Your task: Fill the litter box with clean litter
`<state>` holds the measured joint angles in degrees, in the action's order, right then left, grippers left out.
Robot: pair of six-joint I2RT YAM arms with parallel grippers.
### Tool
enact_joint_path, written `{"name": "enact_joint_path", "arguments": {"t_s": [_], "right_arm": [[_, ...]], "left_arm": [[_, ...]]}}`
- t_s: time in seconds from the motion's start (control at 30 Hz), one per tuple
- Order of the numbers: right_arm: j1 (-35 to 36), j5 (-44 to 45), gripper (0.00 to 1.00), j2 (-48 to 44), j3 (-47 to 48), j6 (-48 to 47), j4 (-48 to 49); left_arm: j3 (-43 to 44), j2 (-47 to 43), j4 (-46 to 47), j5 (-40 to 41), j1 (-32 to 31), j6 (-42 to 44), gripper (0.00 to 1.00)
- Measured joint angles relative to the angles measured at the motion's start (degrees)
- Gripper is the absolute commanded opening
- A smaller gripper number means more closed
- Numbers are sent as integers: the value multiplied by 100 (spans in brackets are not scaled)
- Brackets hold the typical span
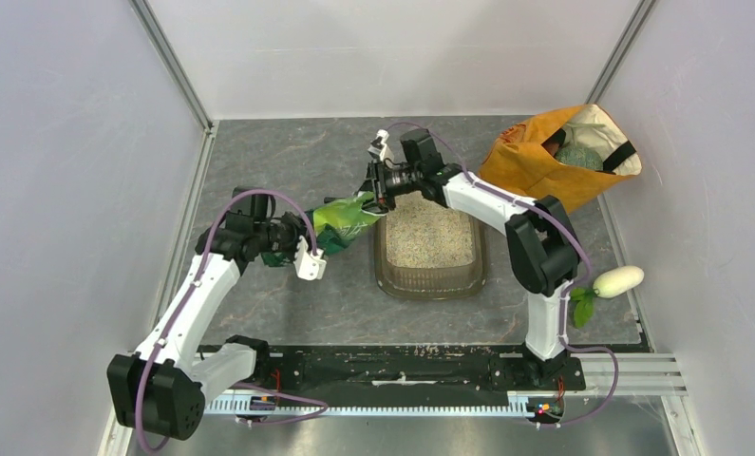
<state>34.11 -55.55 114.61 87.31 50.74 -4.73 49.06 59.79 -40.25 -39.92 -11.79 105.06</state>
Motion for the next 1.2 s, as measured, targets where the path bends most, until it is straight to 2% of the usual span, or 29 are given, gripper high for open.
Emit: {"name": "enact_joint_path", "arguments": {"t_s": [0.23,0.67,1.2], "right_arm": [[-334,-70,0,-688,-752,398,393],[-1150,-186,0,-1681,-1600,540,323],[-2096,-903,0,-2433,-1884,-181,-566]], "left_arm": [[96,195,365,-398,13,-201,2],[302,815,835,-702,2,-299,2],[570,1252,887,-785,9,-581,2]]}}
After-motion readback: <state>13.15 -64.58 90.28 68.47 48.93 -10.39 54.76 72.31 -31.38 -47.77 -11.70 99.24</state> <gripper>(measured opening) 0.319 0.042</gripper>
